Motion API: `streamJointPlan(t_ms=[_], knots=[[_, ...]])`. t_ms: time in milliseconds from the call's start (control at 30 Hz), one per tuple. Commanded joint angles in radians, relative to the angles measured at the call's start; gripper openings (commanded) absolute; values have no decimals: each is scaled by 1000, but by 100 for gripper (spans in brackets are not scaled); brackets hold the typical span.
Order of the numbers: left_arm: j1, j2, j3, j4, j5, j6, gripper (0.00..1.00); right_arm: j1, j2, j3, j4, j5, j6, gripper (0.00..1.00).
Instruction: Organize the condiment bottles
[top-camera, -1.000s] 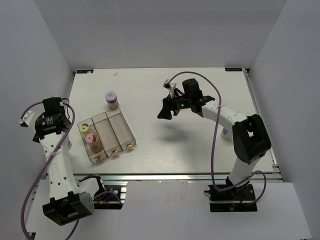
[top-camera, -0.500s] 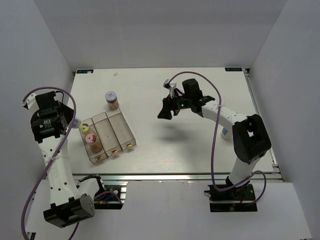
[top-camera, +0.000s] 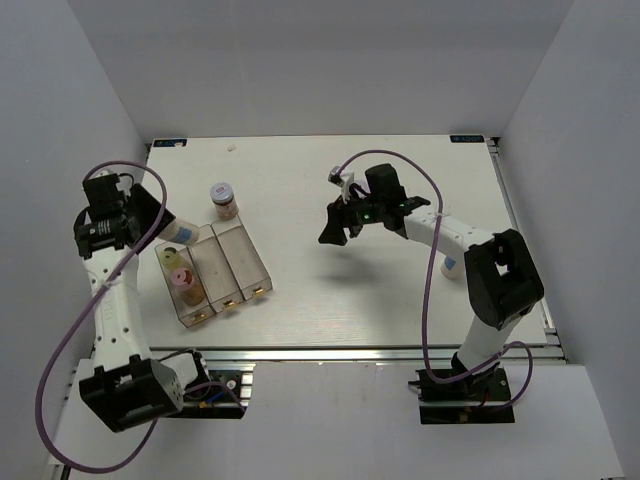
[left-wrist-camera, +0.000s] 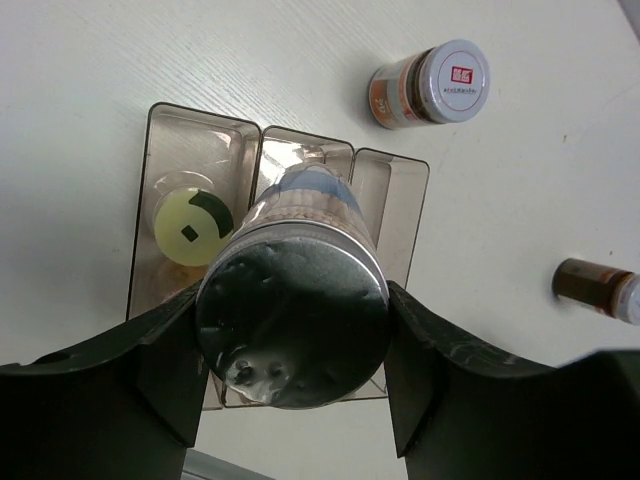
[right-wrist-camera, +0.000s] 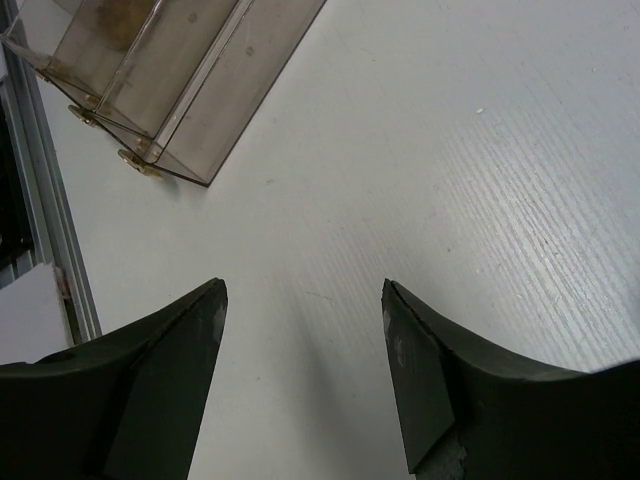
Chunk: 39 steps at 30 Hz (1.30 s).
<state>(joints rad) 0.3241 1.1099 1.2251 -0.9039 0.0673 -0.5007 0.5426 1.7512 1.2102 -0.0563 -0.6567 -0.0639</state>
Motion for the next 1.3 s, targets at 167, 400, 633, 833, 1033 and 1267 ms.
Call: streamJointPlan(t_ms=[167,400,633,833,1033,1267], knots=[[-14,86,-1,82,57,68,0,-7,-55,-9,-2,19,-36,69],[-71,174,-19,97,26,74,0,-6,-53,-6,-13,32,-45,69],[-125,229,14,45,-53,86,0,-6,-53,-14,-14,37,-42,69],[-140,252,19,42,-127,94,16,-6,-47,-9,-13,35,-42,69],[-175,315,22,43,-127,88,50,-6,-45,0,-17,37,-47,70],[-226,369,46,51,-135,86,77,-6,-47,6,-34,45,-53,70]])
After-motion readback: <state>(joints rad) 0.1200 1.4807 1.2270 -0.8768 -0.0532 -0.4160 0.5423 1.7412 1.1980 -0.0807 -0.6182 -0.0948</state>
